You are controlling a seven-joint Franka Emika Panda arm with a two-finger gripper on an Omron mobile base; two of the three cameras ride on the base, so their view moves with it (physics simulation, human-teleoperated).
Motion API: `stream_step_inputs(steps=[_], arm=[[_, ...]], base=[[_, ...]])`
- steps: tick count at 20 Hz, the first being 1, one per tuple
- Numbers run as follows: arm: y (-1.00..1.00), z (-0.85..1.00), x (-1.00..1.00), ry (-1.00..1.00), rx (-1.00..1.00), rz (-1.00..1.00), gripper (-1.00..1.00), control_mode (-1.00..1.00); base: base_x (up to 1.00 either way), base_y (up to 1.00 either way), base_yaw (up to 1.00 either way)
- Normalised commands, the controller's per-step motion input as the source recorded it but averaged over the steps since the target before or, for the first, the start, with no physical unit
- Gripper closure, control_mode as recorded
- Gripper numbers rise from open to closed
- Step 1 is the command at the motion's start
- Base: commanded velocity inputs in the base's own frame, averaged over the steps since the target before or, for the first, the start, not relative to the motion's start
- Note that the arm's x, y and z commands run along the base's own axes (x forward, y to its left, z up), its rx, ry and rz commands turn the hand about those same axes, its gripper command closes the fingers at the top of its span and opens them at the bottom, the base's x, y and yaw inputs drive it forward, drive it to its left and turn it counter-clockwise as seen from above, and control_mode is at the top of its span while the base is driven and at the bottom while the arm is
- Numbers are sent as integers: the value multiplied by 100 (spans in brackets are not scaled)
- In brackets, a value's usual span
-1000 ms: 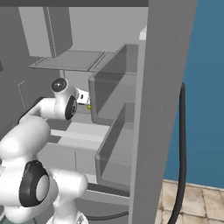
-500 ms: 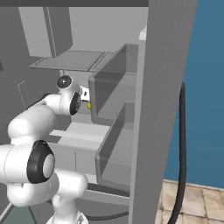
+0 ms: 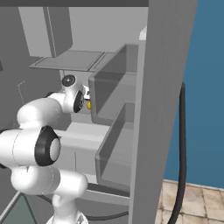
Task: Retrieve a lemon from the fridge and place it on the cutting board with the fish.
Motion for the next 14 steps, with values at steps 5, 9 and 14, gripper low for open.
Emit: stream_step_inputs(steps=[5, 9, 14], arm=[[0, -21, 15, 0, 0, 0, -100, -100], [0, -15, 13, 0, 0, 0, -100, -100], [0, -15, 13, 2, 0, 0, -100, -100]], base=[[0, 0, 0], [0, 0, 0], [0, 0, 0]])
